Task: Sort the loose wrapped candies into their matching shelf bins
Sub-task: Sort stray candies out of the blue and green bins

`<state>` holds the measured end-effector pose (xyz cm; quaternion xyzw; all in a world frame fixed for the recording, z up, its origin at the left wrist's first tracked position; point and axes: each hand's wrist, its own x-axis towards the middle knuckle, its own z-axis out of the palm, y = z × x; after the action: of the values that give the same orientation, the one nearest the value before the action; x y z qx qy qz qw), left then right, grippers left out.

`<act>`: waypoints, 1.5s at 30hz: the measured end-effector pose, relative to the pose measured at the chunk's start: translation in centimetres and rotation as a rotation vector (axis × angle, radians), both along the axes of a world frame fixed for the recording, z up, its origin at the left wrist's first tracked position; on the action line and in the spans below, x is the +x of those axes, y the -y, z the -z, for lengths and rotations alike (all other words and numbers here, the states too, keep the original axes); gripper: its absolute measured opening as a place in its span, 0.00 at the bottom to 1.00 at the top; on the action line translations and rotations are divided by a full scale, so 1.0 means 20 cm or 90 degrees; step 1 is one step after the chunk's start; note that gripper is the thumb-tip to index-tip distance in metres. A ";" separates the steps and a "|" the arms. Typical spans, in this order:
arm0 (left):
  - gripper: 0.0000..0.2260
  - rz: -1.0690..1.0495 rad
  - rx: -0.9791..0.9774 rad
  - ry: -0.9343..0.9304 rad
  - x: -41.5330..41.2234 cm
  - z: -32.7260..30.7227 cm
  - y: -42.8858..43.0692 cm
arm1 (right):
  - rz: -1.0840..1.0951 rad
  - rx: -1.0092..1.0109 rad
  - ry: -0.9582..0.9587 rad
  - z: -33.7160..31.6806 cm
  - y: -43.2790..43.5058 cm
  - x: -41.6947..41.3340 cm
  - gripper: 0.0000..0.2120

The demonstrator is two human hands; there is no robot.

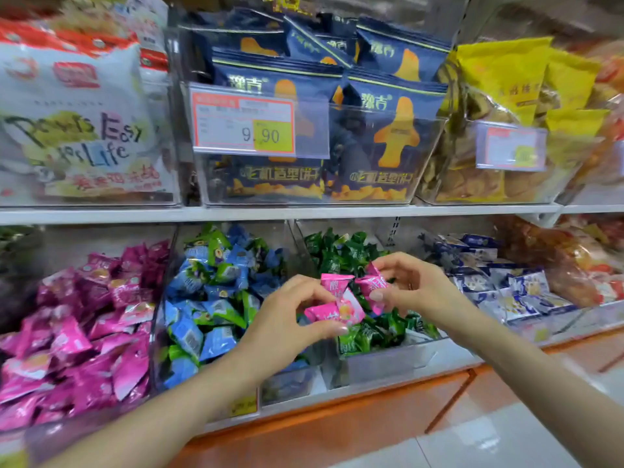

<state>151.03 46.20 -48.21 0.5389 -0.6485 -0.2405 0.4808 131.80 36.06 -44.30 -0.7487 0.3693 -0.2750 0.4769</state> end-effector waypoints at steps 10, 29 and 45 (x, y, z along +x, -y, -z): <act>0.17 -0.286 0.029 0.183 0.74 0.02 -0.85 | -0.140 -0.009 -0.025 0.09 -0.54 0.79 0.11; 0.10 -0.140 0.013 0.262 0.66 -0.01 -0.51 | 0.056 -0.105 0.019 0.03 -0.33 0.39 0.07; 0.18 -0.005 0.080 0.461 0.04 0.03 0.33 | -0.147 -0.384 -0.436 0.30 0.08 0.08 0.31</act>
<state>151.86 39.63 -48.75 0.6198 -0.7588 -0.0714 0.1869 133.44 34.39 -50.31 -0.9375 0.3237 -0.0524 0.1163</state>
